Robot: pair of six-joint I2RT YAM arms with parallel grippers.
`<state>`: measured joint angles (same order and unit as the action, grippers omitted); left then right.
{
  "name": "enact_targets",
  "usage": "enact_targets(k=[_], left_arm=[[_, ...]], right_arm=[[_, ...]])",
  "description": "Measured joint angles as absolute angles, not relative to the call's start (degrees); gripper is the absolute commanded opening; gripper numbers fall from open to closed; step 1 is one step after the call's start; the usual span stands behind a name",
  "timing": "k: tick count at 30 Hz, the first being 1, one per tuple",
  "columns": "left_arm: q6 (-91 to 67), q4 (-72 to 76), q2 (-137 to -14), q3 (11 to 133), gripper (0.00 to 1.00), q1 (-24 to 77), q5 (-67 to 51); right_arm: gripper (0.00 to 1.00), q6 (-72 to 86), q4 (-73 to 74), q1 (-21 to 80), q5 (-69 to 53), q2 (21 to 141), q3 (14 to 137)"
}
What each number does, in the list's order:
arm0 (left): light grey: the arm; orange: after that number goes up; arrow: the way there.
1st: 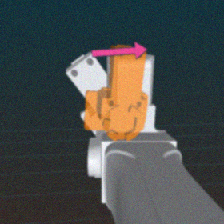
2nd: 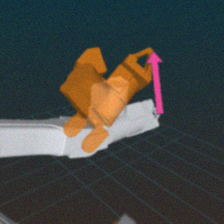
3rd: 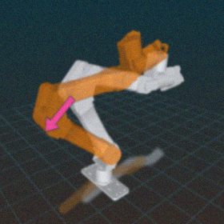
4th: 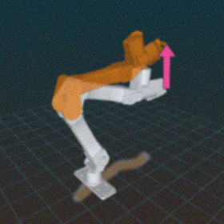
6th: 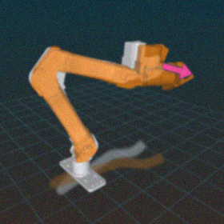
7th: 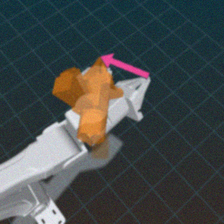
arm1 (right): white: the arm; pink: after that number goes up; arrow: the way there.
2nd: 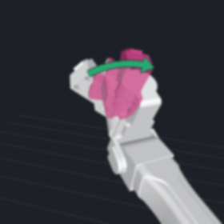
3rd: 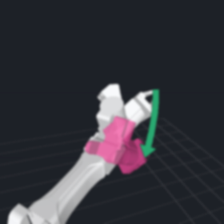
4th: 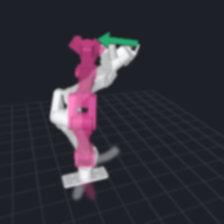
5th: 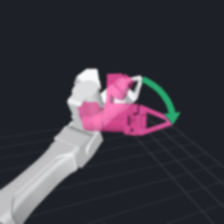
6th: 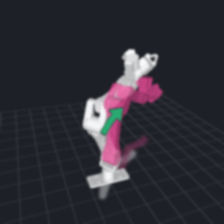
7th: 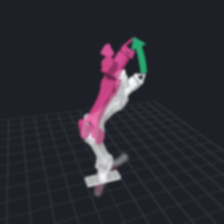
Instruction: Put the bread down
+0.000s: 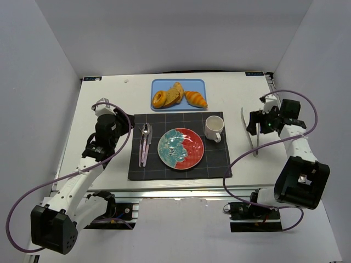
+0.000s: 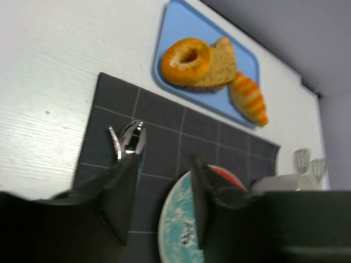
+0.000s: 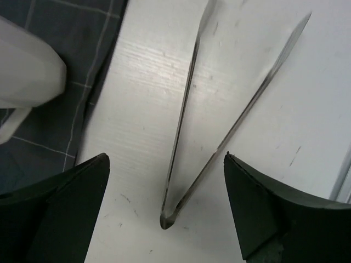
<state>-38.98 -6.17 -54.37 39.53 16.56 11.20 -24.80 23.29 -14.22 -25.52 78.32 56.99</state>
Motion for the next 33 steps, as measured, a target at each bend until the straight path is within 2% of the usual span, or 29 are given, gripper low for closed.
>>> enact_targets(k=[2,13,20,23,24,26,30,33], left_arm=[[-39.1,-5.5,-54.5,39.4,0.62,16.6,11.0],[-39.0,-3.8,-54.8,37.8,0.63,16.6,10.0],[-39.0,-3.9,-53.9,37.0,0.63,16.6,10.1],[-39.2,-4.3,-52.6,36.0,0.64,16.6,10.3],[-39.3,-4.4,-52.2,35.8,0.64,16.6,10.5],[-39.5,-4.5,-51.5,35.5,0.64,16.6,10.7],[-39.7,-4.7,-50.8,35.3,0.64,16.6,11.1],[-39.7,-5.0,-50.7,35.3,0.64,16.6,11.2]], right_arm=[[0.89,-23.3,22.9,-14.0,-22.4,78.7,54.5],[0.88,-18.3,16.4,-11.9,-8.2,87.2,50.0],[0.75,-15.3,14.4,-10.8,-5.7,95.5,53.0],[0.62,-15.0,14.4,-10.2,-6.2,95.9,53.3],[0.51,-14.7,14.5,-10.0,-6.2,96.1,53.3],[0.37,-14.7,14.9,-9.9,-6.4,96.6,53.9],[0.23,-14.2,16.5,-9.8,-7.7,98.1,55.9],[0.18,-14.7,18.3,-9.8,-9.1,98.2,56.7]])
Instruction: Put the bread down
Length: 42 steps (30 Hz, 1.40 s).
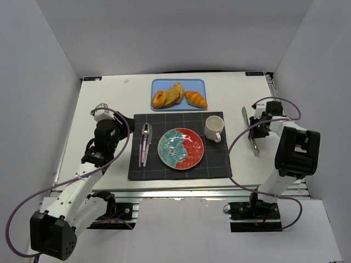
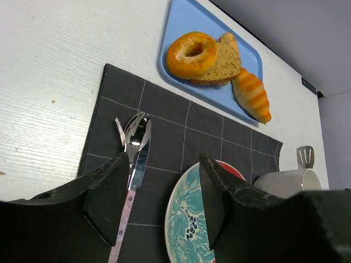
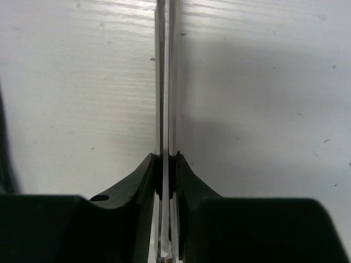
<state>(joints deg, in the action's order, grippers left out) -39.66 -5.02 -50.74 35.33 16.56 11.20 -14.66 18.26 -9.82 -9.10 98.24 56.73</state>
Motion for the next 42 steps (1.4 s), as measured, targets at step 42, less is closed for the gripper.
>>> enact_targets(k=[42], left_arm=[[-39.5,-7.3,-48.2,35.3,0.65,16.6,12.7]], right_arm=[[0.44,-78.7,32.0,30.2,-2.6,108.8,96.3]])
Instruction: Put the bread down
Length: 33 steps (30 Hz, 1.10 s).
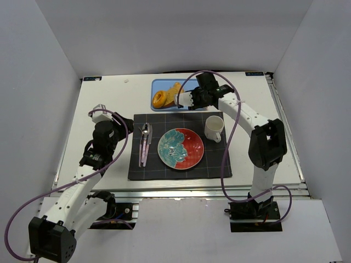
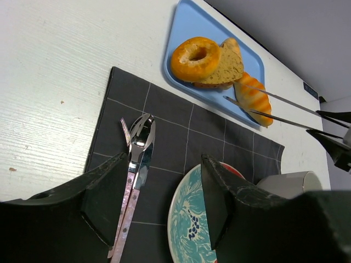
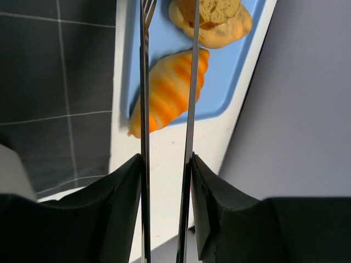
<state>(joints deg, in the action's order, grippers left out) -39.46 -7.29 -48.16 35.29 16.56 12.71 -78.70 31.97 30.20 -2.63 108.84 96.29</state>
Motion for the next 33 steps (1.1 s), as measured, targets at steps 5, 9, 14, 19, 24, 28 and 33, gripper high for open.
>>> enact_targets(k=[5,9,14,19,24,28,33], left_arm=[[-39.5,-7.3,-48.3,35.3,0.66,16.6,12.8],[-39.5,-7.3,-48.3,35.3,0.66,16.6,12.9],[-39.5,-7.3,-48.3,35.3,0.66,16.6,13.0],[-39.5,-7.3,-48.3,35.2,0.66,16.6,13.0],[-39.5,-7.3,-48.3,35.1,0.66,16.6,13.0],[-39.5,-7.3,-48.3,35.1,0.66,16.6,13.1],[-39.5,-7.3,-48.3,35.1,0.66,16.6,13.1]], right_arm=[[0.45,-83.0,30.7,30.8,-1.1,110.6,96.3],[0.45,-84.9,29.5,31.3,0.3,111.3,96.3],[0.45,-86.1,27.7,31.6,1.3,111.3,96.3],[0.44,-87.0,26.2,31.6,1.4,111.4,96.2],[0.44,-87.5,25.3,31.6,1.4,111.4,95.4],[0.44,-87.7,25.1,31.6,1.4,111.4,94.4],[0.44,-88.2,23.8,31.6,1.3,110.3,91.9]])
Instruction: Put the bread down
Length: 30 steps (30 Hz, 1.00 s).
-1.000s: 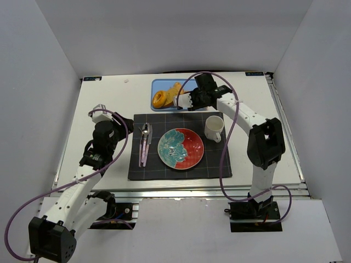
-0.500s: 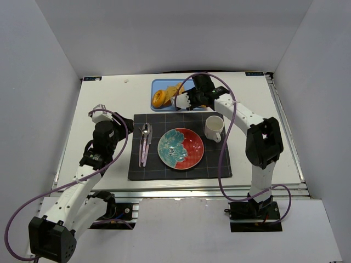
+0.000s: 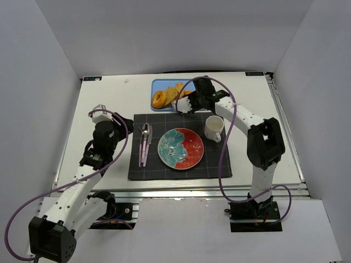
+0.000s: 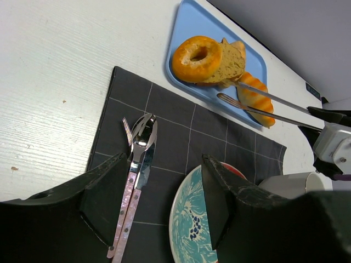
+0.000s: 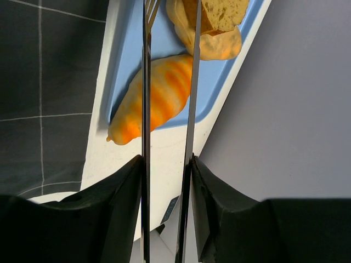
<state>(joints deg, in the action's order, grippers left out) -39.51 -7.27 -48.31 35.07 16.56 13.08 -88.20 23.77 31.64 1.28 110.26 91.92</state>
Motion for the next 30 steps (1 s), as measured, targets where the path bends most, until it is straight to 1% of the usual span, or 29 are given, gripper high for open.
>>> enact_targets(k=[11,18,30], left_arm=[[-39.5,-7.2,-48.3,35.1,0.66,16.6,13.1],[-39.5,-6.8,-48.9,35.1,0.66,16.6,13.1],[-39.6,-6.8,-48.9,35.1,0.66,16.6,13.1]], right_arm=[[0.44,-89.1,23.2,31.7,-1.5,105.8,89.1],[0.45,-89.8,22.0,31.7,-1.7,105.5,89.1],[0.46,-91.5,20.8,31.7,-0.5,112.6,91.8]])
